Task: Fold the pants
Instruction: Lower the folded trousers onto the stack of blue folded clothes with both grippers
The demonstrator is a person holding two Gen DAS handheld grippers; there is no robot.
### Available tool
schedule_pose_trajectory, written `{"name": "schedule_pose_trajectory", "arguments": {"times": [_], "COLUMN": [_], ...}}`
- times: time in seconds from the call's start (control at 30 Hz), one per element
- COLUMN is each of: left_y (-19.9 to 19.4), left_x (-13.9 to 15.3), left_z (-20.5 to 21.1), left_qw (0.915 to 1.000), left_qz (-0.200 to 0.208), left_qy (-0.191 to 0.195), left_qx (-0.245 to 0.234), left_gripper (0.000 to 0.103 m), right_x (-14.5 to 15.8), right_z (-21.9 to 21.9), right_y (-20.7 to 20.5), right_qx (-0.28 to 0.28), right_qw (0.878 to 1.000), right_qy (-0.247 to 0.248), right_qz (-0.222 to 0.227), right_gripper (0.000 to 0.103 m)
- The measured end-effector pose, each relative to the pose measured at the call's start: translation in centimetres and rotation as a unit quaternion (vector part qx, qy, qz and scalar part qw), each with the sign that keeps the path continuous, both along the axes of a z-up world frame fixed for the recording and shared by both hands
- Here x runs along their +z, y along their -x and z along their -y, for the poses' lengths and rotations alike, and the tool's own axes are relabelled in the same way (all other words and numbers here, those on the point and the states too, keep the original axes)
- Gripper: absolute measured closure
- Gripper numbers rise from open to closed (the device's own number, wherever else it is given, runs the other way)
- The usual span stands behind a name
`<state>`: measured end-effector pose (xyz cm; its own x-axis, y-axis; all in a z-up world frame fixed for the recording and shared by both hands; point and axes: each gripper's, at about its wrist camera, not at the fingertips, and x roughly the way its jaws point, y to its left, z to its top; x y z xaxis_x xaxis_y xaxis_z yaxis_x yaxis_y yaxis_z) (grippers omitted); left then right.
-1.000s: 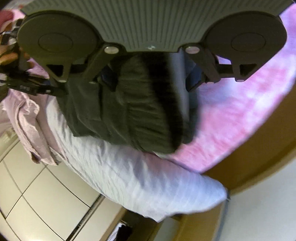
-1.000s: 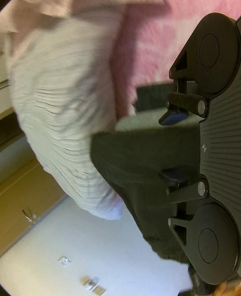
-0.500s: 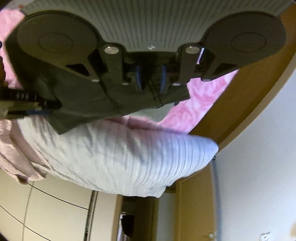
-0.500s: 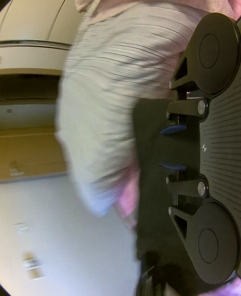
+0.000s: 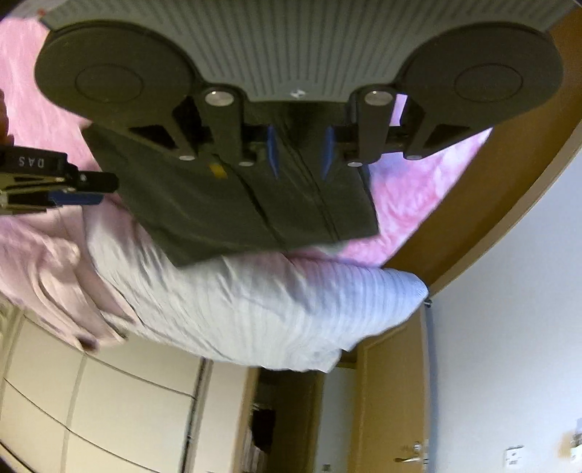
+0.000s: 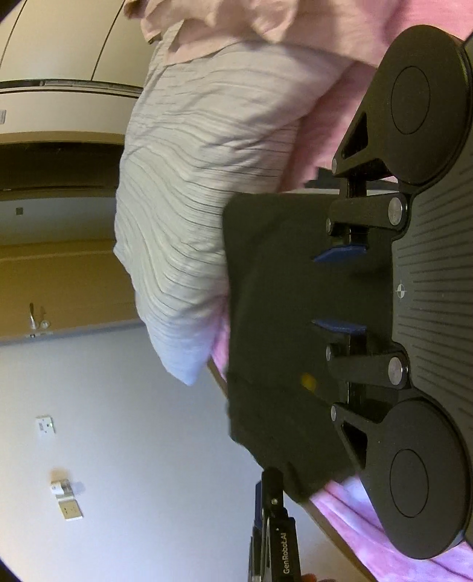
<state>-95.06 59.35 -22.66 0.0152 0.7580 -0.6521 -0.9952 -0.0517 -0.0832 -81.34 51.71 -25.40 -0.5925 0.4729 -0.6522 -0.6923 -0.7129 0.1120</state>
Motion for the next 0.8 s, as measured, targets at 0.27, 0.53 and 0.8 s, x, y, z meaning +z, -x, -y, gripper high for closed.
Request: {"name": "schedule_pose_trajectory", "arguments": {"times": [0.27,0.53,0.8], "left_y": [-1.2,-1.3,-3.6], "left_x": [-4.6,-1.1,6.5], "left_z": [-0.6,-0.8,5.1], "left_qw": [0.9976,0.9968,0.9952], "left_qz": [-0.064,-0.037,-0.001], "left_qy": [0.025,0.067,0.088], "left_qx": [-0.006,0.023,0.044], "left_gripper": [0.074,0.073,0.054], "right_x": [-6.8,-3.0,5.0], "right_z": [1.7,1.7,6.4], "right_y": [4.0,3.9,0.1], "right_qx": [0.011,-0.001,-0.043], "right_qw": [0.994,0.993,0.997], "right_qy": [0.03,0.053,0.048], "right_qz": [0.101,0.108,0.036], "right_gripper": [0.072,0.069,0.031]}}
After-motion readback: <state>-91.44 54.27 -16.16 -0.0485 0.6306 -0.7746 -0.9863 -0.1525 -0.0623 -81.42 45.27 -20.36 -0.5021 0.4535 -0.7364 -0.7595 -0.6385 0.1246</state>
